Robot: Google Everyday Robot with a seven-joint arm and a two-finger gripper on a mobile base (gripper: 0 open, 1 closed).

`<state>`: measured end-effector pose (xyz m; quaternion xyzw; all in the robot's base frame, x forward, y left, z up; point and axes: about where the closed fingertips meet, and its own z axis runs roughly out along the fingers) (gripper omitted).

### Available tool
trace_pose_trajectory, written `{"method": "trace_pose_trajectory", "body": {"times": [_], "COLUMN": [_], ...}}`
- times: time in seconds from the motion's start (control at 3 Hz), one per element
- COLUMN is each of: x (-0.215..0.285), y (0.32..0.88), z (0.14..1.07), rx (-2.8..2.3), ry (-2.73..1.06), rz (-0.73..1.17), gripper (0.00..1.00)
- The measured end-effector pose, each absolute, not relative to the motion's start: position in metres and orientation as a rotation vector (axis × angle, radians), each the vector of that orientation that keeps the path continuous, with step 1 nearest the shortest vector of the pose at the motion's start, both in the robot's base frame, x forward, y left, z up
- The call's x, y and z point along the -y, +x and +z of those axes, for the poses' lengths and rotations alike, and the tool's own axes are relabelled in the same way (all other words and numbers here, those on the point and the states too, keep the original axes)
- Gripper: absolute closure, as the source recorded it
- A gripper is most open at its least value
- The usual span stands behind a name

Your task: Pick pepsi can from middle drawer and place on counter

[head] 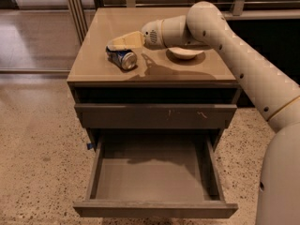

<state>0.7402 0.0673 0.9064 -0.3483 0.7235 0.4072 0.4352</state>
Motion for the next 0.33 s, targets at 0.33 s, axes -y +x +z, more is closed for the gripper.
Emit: {"method": "trace_pose_trajectory", "body": {"times": [0.33], "x": [-0.0673], "y": [0.7402], "z": [0.9064], "rx": [-1.801], "ry": [-0.867], "rz": [1.014], "gripper": [0.0]}}
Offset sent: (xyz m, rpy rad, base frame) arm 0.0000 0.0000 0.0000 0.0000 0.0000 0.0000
